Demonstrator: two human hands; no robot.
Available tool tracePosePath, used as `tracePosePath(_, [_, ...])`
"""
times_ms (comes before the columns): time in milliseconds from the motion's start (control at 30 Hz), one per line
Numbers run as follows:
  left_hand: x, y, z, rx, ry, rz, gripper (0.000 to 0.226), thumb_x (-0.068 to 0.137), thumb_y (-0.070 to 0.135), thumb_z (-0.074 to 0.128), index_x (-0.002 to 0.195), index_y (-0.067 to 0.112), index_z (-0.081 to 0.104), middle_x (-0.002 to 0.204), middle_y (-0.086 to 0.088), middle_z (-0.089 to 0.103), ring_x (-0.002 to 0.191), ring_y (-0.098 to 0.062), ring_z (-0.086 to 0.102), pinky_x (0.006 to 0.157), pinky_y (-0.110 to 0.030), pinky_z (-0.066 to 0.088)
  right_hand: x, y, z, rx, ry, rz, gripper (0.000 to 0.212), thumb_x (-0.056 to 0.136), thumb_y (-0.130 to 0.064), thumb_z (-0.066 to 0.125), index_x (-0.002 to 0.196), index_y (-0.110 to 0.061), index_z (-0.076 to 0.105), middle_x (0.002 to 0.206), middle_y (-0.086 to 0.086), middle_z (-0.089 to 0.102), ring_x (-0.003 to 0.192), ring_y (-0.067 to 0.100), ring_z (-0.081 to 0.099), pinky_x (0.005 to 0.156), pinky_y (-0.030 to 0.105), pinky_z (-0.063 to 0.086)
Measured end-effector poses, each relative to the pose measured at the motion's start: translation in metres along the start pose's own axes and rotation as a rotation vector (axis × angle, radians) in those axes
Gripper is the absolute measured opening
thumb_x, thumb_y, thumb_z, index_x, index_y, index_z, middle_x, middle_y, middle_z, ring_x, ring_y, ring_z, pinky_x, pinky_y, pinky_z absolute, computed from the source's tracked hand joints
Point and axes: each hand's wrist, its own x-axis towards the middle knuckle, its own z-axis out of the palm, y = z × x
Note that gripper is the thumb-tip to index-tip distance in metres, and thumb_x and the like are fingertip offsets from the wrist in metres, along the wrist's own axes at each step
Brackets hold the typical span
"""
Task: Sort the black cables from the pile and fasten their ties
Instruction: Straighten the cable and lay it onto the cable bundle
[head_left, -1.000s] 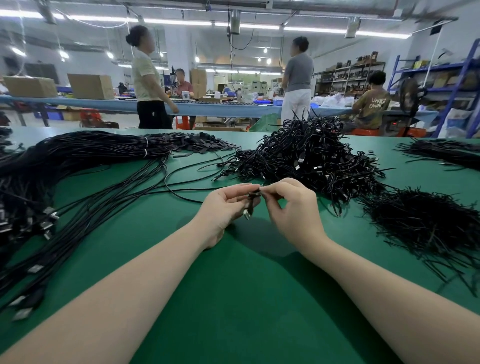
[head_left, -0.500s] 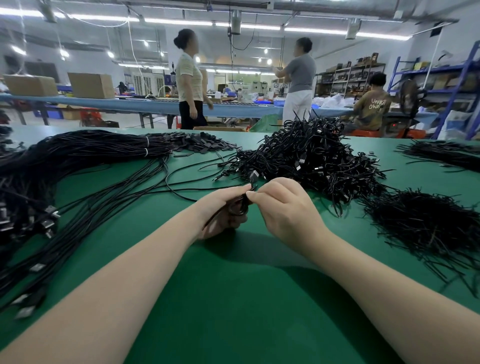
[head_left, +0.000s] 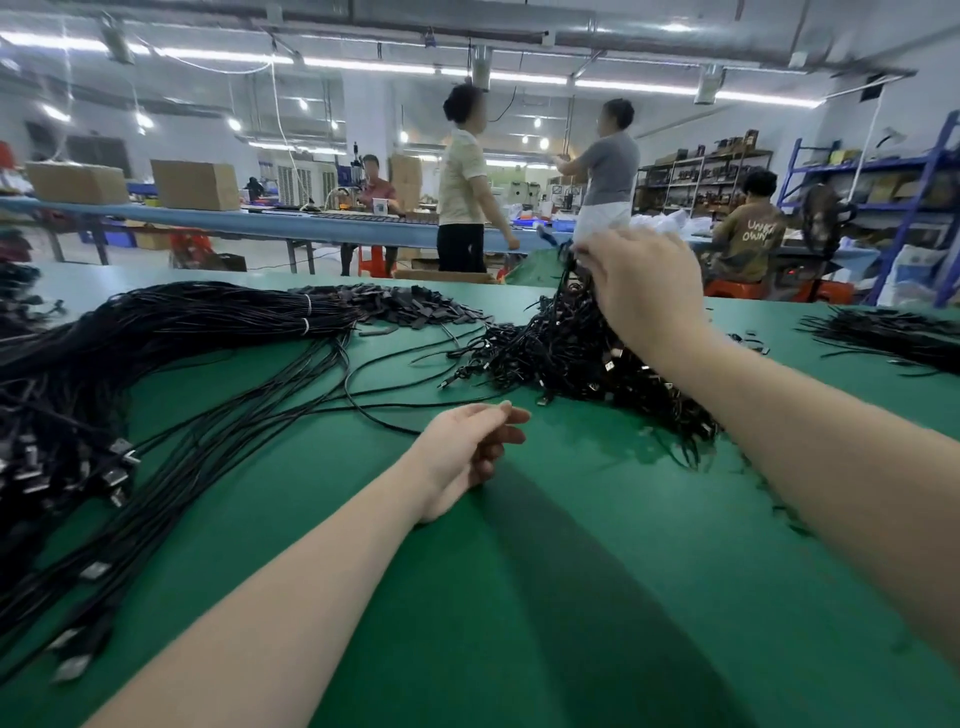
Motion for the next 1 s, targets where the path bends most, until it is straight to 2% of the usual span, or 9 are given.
tracePosePath(100, [0.000, -0.002, 0.003, 0.040, 0.064, 0.041, 0.024, 0.099, 0.024, 0.052, 0.086, 0.018, 0.071, 0.065, 0.009, 0.067, 0.053, -0.005, 0.041, 0.045, -0.015, 0.031, 0.045, 0.026, 0.006, 0.093, -0.474, 0.360, 0.057, 0.090, -0.003, 0.052, 0.143, -0.007, 0.032, 0.122, 0.021, 0.056, 0.102, 0.038, 0.056, 0.081, 0.040, 0.046])
tracePosePath(167, [0.000, -0.004, 0.005, 0.095, 0.164, 0.097, 0.023, 0.099, 0.023, 0.051, 0.087, 0.022, 0.071, 0.070, 0.010, 0.067, 0.057, -0.006, 0.044, 0.047, -0.017, 0.034, 0.040, 0.020, 0.017, 0.069, -0.729, 0.393, 0.073, 0.088, -0.002, 0.052, 0.151, -0.006, 0.014, 0.135, 0.022, 0.047, 0.106, 0.035, 0.054, 0.077, 0.035, 0.049])
tracePosePath(333, [0.002, 0.003, -0.018, 0.716, 0.469, 0.336, 0.030, 0.096, 0.015, 0.042, 0.117, 0.026, 0.060, 0.105, 0.003, 0.061, 0.073, -0.005, 0.054, 0.060, -0.018, 0.039, -0.076, -0.032, 0.058, 0.153, -0.958, 0.332, 0.056, 0.095, -0.040, 0.046, 0.145, -0.017, 0.033, 0.147, 0.008, 0.041, 0.131, 0.028, 0.043, 0.107, 0.040, 0.039])
tracePosePath(433, [-0.002, 0.022, -0.055, 1.390, 0.497, 0.096, 0.047, 0.089, 0.005, 0.041, 0.132, 0.020, 0.049, 0.132, -0.007, 0.045, 0.113, -0.023, 0.049, 0.083, -0.031, 0.039, -0.131, -0.048, 0.060, 0.178, -0.784, 0.406, 0.044, 0.097, -0.046, 0.035, 0.132, -0.022, 0.049, 0.136, 0.005, 0.051, 0.126, 0.025, 0.045, 0.100, 0.037, 0.040])
tracePosePath(533, [-0.018, 0.044, -0.103, 1.896, 0.411, -0.369, 0.040, 0.090, 0.011, 0.041, 0.130, 0.013, 0.048, 0.135, -0.010, 0.044, 0.123, -0.032, 0.044, 0.096, -0.043, 0.041, -0.135, -0.048, 0.056, 0.233, -0.654, 0.420, 0.034, 0.096, -0.039, 0.040, 0.117, -0.022, 0.060, 0.121, -0.002, 0.060, 0.110, 0.021, 0.055, 0.085, 0.033, 0.048])
tracePosePath(600, [-0.031, 0.061, -0.135, 1.987, 0.285, -0.564, 0.034, 0.092, 0.015, 0.043, 0.124, 0.011, 0.054, 0.132, -0.007, 0.053, 0.119, -0.028, 0.052, 0.098, -0.039, 0.045, -0.132, -0.048, 0.054, 0.240, -0.657, 0.396, 0.035, 0.096, -0.037, 0.039, 0.118, -0.022, 0.061, 0.121, -0.003, 0.060, 0.110, 0.020, 0.056, 0.086, 0.033, 0.049])
tracePosePath(667, [-0.044, 0.077, -0.157, 2.009, 0.190, -0.603, 0.033, 0.095, 0.026, 0.049, 0.122, 0.009, 0.057, 0.126, -0.005, 0.060, 0.114, -0.023, 0.058, 0.096, -0.032, 0.047, -0.132, -0.048, 0.054, 0.256, -0.641, 0.395, 0.035, 0.096, -0.037, 0.040, 0.119, -0.022, 0.061, 0.122, -0.003, 0.060, 0.110, 0.020, 0.056, 0.087, 0.033, 0.049])
tracePosePath(867, [-0.076, 0.099, -0.189, 1.942, 0.304, -0.694, 0.028, 0.093, 0.034, 0.059, 0.088, 0.008, 0.067, 0.089, -0.005, 0.073, 0.082, -0.022, 0.071, 0.071, -0.027, 0.057, -0.133, -0.045, 0.055, 0.277, -0.622, 0.389, 0.034, 0.096, -0.036, 0.041, 0.119, -0.023, 0.061, 0.119, -0.002, 0.061, 0.107, 0.020, 0.057, 0.084, 0.032, 0.049])
tracePosePath(1000, [-0.084, 0.092, -0.179, 1.976, 0.351, -0.722, 0.029, 0.096, 0.033, 0.056, 0.087, 0.007, 0.065, 0.097, -0.006, 0.075, 0.082, -0.017, 0.072, 0.056, -0.021, 0.053, -0.133, -0.046, 0.056, 0.281, -0.619, 0.389, 0.034, 0.095, -0.035, 0.041, 0.117, -0.021, 0.062, 0.115, -0.003, 0.063, 0.101, 0.019, 0.059, 0.080, 0.032, 0.051])
